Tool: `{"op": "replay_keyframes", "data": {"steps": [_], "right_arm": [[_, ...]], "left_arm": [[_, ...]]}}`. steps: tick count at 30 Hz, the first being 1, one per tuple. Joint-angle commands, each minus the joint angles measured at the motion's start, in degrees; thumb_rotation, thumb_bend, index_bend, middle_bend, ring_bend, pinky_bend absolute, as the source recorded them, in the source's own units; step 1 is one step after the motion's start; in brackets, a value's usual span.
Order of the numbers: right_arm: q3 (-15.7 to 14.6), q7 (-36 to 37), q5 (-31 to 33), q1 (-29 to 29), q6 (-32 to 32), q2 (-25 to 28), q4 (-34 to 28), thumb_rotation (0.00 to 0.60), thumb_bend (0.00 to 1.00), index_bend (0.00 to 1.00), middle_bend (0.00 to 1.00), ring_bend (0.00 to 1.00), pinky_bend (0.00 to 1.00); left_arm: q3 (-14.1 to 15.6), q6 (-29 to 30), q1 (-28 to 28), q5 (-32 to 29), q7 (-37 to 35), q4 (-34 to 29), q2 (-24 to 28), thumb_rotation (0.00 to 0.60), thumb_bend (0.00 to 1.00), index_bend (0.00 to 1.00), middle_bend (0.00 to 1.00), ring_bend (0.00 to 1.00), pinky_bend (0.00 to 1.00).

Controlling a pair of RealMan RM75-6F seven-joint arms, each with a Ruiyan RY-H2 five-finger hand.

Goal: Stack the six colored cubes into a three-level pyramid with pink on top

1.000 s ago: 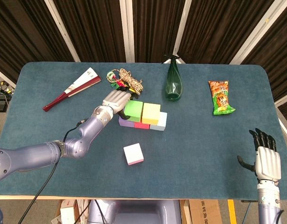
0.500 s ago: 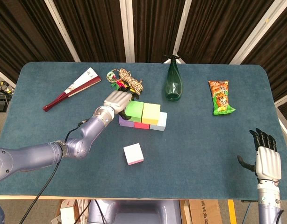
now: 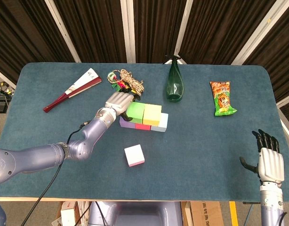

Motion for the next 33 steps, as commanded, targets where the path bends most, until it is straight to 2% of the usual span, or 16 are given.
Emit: {"op": "replay_keyframes", "data": {"steps": [1,20,33], "right_arm": [[0.0,-0.1,0.0,0.0,0.0,0.0,0.0,0.6,0.27,0.14,0.1,0.08,0.01],[0.1,0.0,0.3,0.1,-0.1,0.0,0.1,0.6,0.27,0.14,0.1,0.08,0.01],[0.2,0.0,0.4,0.1,-0.1,0.0,0.1,0.6,0.27,0.14,0.1,0.08,0.01]], "left_arm": [[0.1,0.0,-0.1,0.0,0.2,0.1,-0.1,0.6,0.3,0.21,0.28,0.0,0.0],[-0.1,-0.1,-0.2,-0.9,0.9,0.7,-0.7,0.6,0.3,0.2,0.27,0.0,0.0],[0.4,-1.1,-0.9,-3.1,1.5,0.6,-0.5,0.6,0.22,0.12,0.18,0.0,0.0]]}}
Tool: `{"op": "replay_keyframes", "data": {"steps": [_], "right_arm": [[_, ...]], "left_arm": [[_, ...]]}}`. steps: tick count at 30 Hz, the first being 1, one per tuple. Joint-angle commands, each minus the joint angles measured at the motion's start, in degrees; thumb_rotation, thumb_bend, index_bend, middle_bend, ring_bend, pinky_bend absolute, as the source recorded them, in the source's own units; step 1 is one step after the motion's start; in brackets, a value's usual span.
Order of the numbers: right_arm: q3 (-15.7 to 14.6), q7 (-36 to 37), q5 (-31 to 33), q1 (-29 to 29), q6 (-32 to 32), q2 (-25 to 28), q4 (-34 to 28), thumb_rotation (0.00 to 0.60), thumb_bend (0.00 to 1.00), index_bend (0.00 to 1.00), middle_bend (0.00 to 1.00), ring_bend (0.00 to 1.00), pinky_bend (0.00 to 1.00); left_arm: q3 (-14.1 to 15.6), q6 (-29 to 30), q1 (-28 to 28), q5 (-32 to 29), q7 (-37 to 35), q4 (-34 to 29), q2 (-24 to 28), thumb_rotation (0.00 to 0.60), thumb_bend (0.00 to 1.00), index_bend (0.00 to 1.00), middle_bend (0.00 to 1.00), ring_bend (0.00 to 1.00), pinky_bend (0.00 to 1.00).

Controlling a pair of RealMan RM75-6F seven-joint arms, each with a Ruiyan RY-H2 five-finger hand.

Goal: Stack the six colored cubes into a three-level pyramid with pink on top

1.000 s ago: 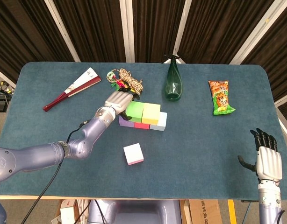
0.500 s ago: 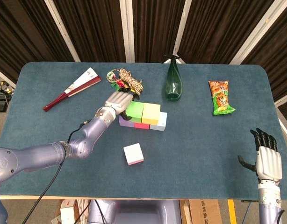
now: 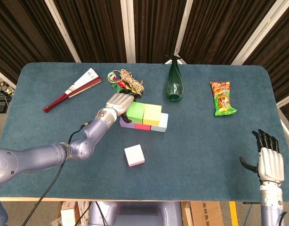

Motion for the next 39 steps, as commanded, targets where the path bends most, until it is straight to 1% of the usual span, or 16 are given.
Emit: {"op": "replay_keyframes", "data": {"steps": [1,6,8,12,17,22,25,30,35,37,39], "right_arm": [[0.0,0.0,0.0,0.0,0.1,0.0,0.0,0.6,0.27,0.14,0.1,0.08,0.01],[0.1,0.1,0.1,0.0,0.1,0.0,0.0,0.6,0.27,0.14,0.1,0.08,0.01],[0.1,0.1,0.2,0.0,0.1,0.0,0.1,0.6,0.27,0.14,0.1,0.08,0.01],[0.1,0.1,0.2,0.0,0.0,0.1,0.1,0.6,0.27,0.14,0.1,0.08,0.01],[0.1,0.1,0.3,0.1,-0.2,0.1,0.1,0.6,0.27,0.14,0.1,0.08,0.01],[-0.1,-0.3,0.3,0.2,-0.4,0.0,-0.1,0.6,0.27,0.14,0.1,0.08,0.01],[-0.2,-0.5,0.2,0.3,-0.4,-0.2,-0.1,0.6,0.27,0.14,0.1,0.08,0.01],[-0.1,-0.5,0.4,0.3,-0.4,-0.2,-0.2,0.6,0.27,0.14,0.1,0.08,0.01],[-0.1,-0.1,0.3,0.2,-0.5,-0.1,-0.2,0.6,0.27,0.14,0.1,0.08,0.01],[-0.1,0.1,0.2,0.2,-0.5,0.0,-0.2,0.6,0.27,0.14,0.1,0.08,0.01],[-0.1,0.2,0.2,0.2,-0.6,0.1,-0.1,0.6,0.27,0.14,0.1,0.08,0.01]], "left_arm": [[0.3,-0.2,-0.3,-0.7,0.3,-0.1,0.1,0.6,0.22,0.11,0.16,0.0,0.0],[0.5,-0.2,-1.0,-1.8,0.8,-1.0,0.9,0.6,0.2,0.01,0.02,0.0,0.0],[0.4,0.2,-1.2,-2.0,0.8,-1.4,1.3,0.6,0.2,0.0,0.0,0.0,0.0],[-0.3,1.4,-1.2,-2.4,0.5,-3.2,3.4,0.6,0.2,0.0,0.0,0.0,0.0],[-2.8,4.0,0.6,-0.9,-2.1,-7.0,7.7,0.6,0.2,0.0,0.0,0.0,0.0],[-5.3,9.8,3.4,2.9,-4.4,-10.1,11.4,0.6,0.2,0.0,0.0,0.0,0.0],[-6.6,11.6,5.6,5.2,-6.4,-11.8,13.3,0.6,0.2,0.0,0.0,0.0,0.0],[-7.2,11.1,8.5,7.5,-7.9,-14.5,17.2,0.6,0.2,0.06,0.06,0.0,0.0],[-6.3,9.9,11.8,10.1,-9.3,-16.8,19.8,0.6,0.2,0.09,0.07,0.0,0.0],[-6.0,10.0,13.4,12.0,-10.1,-17.9,20.7,0.6,0.2,0.09,0.07,0.0,0.0],[-5.7,11.5,15.8,15.2,-11.2,-19.5,21.7,0.6,0.2,0.08,0.07,0.0,0.0]]}}
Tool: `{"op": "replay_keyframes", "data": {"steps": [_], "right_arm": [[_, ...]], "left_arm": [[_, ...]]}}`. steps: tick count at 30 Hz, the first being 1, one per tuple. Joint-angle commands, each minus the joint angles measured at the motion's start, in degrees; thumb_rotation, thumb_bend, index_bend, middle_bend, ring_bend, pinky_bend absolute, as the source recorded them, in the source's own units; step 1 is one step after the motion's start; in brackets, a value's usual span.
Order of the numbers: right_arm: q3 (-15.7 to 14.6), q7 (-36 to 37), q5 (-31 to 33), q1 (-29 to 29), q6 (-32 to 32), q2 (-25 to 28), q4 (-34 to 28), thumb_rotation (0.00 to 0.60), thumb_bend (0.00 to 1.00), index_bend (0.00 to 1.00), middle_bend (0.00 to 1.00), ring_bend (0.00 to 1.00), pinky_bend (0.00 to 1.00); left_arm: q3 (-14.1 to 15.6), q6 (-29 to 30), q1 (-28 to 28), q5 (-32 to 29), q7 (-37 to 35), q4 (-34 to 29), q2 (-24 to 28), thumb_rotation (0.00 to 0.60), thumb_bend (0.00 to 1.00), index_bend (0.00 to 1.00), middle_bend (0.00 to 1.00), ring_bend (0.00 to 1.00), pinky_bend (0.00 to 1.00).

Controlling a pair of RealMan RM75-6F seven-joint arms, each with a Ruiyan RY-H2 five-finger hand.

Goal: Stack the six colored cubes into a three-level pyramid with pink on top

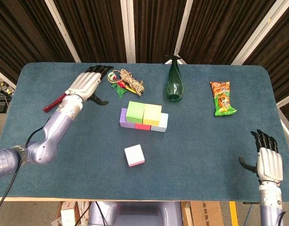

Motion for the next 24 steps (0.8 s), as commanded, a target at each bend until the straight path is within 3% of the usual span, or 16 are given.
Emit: {"op": "replay_keyframes", "data": {"steps": [1,6,15,19,24], "right_arm": [[0.0,0.1,0.2,0.0,-0.1,0.0,0.2,0.6,0.27,0.14,0.1,0.08,0.01],[-0.1,0.1,0.5,0.1,-0.7,0.2,0.2,0.6,0.27,0.14,0.1,0.08,0.01],[-0.2,-0.1,0.3,0.2,-0.6,0.1,0.0,0.6,0.27,0.14,0.1,0.08,0.01],[-0.2,-0.4,0.4,0.2,-0.5,0.0,0.0,0.6,0.27,0.14,0.1,0.08,0.01],[-0.3,-0.5,0.5,0.3,-0.7,-0.1,0.0,0.6,0.27,0.14,0.1,0.08,0.01]], "left_arm": [[0.7,2.6,4.4,6.0,-2.5,-3.1,1.9,0.6,0.2,0.08,0.07,0.0,0.0],[1.5,9.2,12.6,16.7,-8.3,-6.8,3.9,0.6,0.2,0.08,0.07,0.0,0.0],[6.7,18.3,24.2,32.3,-11.9,-7.2,5.8,0.6,0.2,0.08,0.07,0.0,0.0],[7.3,21.4,27.8,36.4,-14.4,-5.5,5.4,0.6,0.2,0.08,0.07,0.0,0.0],[8.0,19.6,29.3,37.2,-13.8,-3.4,4.9,0.6,0.2,0.08,0.1,0.0,0.0]]}}
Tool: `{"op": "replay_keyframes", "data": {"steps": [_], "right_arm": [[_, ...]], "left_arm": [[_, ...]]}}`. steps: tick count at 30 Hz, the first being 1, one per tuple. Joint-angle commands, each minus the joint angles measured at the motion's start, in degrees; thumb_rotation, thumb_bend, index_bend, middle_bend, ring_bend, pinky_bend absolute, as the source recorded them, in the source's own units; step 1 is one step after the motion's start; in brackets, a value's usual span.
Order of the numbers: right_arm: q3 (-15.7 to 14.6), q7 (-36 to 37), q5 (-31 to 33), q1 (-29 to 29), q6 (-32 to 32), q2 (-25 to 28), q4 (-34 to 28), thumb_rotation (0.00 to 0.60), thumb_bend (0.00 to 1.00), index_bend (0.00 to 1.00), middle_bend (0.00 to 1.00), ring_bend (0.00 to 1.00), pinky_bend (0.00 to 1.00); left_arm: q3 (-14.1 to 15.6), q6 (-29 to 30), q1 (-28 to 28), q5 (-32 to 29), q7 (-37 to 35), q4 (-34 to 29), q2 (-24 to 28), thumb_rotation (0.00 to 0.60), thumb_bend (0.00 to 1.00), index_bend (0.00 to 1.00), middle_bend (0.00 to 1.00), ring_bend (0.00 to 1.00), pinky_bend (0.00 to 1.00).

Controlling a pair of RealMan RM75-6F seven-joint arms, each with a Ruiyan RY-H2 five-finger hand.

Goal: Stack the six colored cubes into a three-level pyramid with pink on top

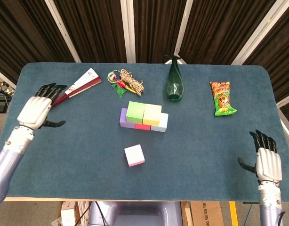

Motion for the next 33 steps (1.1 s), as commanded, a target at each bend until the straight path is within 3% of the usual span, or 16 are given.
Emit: {"op": "replay_keyframes", "data": {"steps": [1,5,19,33], "right_arm": [[-0.1,0.0,-0.1,0.0,0.0,0.0,-0.1,0.6,0.27,0.14,0.1,0.08,0.01],[-0.1,0.0,-0.1,0.1,-0.2,0.0,-0.2,0.6,0.27,0.14,0.1,0.08,0.01],[0.0,1.4,-0.2,-0.2,-0.2,0.7,-0.1,0.6,0.27,0.14,0.1,0.08,0.01],[0.0,1.7,0.1,0.1,-0.9,0.8,0.0,0.6,0.27,0.15,0.1,0.08,0.01]], "left_arm": [[0.4,-3.5,0.2,-1.1,0.2,1.6,-1.1,0.6,0.2,0.08,0.1,0.0,0.0],[-0.9,-7.8,-1.2,-3.9,0.7,3.2,-3.0,0.6,0.2,0.1,0.11,0.0,0.0],[-2.4,-13.1,-2.3,-8.7,5.4,6.4,-9.4,0.6,0.2,0.12,0.15,0.0,0.0],[-4.1,-19.4,-3.9,-11.4,3.6,12.8,-18.0,0.6,0.2,0.12,0.14,0.0,0.0]]}}
